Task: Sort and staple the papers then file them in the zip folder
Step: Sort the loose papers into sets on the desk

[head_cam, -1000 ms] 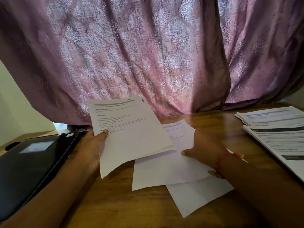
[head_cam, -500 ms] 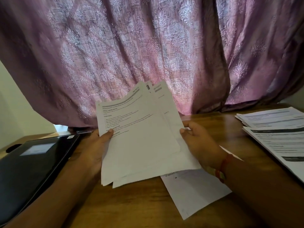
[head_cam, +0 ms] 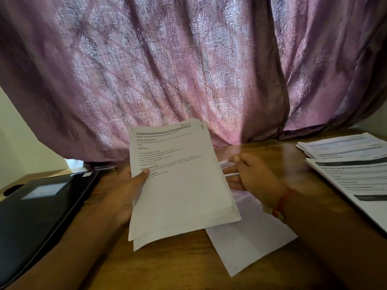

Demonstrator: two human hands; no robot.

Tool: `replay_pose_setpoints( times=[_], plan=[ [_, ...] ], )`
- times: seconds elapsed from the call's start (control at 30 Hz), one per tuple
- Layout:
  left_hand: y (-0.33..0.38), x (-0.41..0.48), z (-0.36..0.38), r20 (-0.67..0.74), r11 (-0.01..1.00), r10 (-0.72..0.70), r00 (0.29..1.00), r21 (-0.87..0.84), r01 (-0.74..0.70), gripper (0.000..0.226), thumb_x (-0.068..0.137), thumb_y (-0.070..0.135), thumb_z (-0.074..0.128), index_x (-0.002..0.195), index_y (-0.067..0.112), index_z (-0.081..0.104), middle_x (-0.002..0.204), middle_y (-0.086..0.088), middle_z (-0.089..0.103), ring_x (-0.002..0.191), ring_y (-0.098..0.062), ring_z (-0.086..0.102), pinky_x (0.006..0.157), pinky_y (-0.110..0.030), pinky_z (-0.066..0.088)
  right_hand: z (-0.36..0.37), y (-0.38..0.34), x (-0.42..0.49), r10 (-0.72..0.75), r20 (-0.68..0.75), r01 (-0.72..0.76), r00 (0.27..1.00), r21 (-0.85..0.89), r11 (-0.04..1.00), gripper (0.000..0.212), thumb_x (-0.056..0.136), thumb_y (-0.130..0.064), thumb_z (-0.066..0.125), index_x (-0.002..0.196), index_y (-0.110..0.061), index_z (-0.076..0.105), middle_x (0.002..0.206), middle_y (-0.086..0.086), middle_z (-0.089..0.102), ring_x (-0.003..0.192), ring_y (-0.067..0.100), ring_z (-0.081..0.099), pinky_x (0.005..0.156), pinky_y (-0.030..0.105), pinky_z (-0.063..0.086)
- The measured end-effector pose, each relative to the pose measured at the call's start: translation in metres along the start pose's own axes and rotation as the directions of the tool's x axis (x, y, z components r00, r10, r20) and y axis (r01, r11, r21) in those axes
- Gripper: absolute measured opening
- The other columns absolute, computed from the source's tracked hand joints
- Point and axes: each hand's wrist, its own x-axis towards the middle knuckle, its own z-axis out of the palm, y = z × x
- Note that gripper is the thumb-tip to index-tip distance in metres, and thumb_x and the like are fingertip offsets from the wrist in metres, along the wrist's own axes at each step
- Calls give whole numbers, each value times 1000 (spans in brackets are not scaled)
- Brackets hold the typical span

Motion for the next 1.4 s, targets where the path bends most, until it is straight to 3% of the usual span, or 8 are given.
replay_pose_setpoints(
  times=[0.1, 0.2, 0.3, 0.57, 0.77, 1.17, 1.27, 1.4],
  plan=[
    [-2, 4, -5, -40, 1000, 14, 999, 11, -14, 37, 101, 5, 55, 137, 12, 57, 128, -13, 68, 116, -35, 65, 99, -53, 51, -25, 13, 13, -75, -115, -31, 991, -721, 692, 29, 96, -39, 58, 116, -18, 62, 104, 3, 68, 92, 22, 64, 82, 36, 55],
    [-2, 5, -7, -60, 1000, 18, 998, 20, -17, 35, 100, 5, 57, 135, 13, 58, 126, -12, 70, 115, -35, 66, 98, -53, 52, -36, 14, 10, 28, -64, -70, 998, -876, 478, 48, 83, -55, 67, 121, -27, 61, 117, -2, 67, 99, 20, 63, 88, 40, 54],
    [-2, 4, -5, -54, 1000, 18, 998, 18, -17, 36, 101, 4, 55, 136, 11, 57, 125, -11, 70, 113, -33, 67, 93, -48, 54, -36, 12, 8, 66, -53, -77, 996, -894, 441, 60, 75, -57, 74, 125, -24, 61, 121, 0, 66, 102, 21, 63, 90, 39, 54],
    [1, 1, -3, -54, 1000, 22, 998, 9, -21, 33, 100, 7, 57, 133, 11, 59, 122, -10, 72, 110, -31, 70, 87, -46, 58, -40, 9, 7, 48, -37, -60, 998, -742, 668, 38, 94, -22, 64, 130, -13, 58, 131, 4, 62, 102, 20, 59, 72, 22, 43],
    [7, -3, 1, -17, 999, 29, 999, -34, -29, 31, 100, 10, 57, 131, 14, 61, 119, -9, 74, 104, -27, 73, 82, -43, 62, -26, 14, 16, -100, -133, 64, 986, -248, 967, 28, 103, -17, 46, 128, -8, 54, 118, 1, 62, 101, 18, 62, 63, 16, 47],
    [8, -13, 16, 65, 996, 44, 997, -81, -39, 35, 100, 7, 55, 135, 10, 57, 126, -12, 70, 118, -32, 66, 101, -52, 52, 8, 8, 4, -133, -1, 131, 991, 205, 970, 28, 105, -14, 41, 126, -11, 60, 113, 9, 71, 102, 27, 69, 85, 35, 59],
    [5, -16, 22, 106, 995, 54, 993, -84, -45, 35, 99, 5, 56, 134, 10, 58, 126, -11, 70, 115, -30, 68, 94, -45, 58, 15, 6, 0, -65, 41, 47, 997, 346, 937, 28, 104, -27, 45, 119, -14, 64, 111, 12, 72, 108, 36, 66, 94, 50, 54],
    [6, -19, 28, 114, 991, 107, 988, -95, -96, 36, 99, 6, 55, 134, 10, 58, 127, -10, 70, 114, -28, 69, 93, -44, 58, 7, 2, 3, -94, 166, 31, 982, 345, 938, 56, 90, -61, 49, 128, -21, 61, 121, 5, 69, 110, 20, 66, 99, 45, 50]
  ],
)
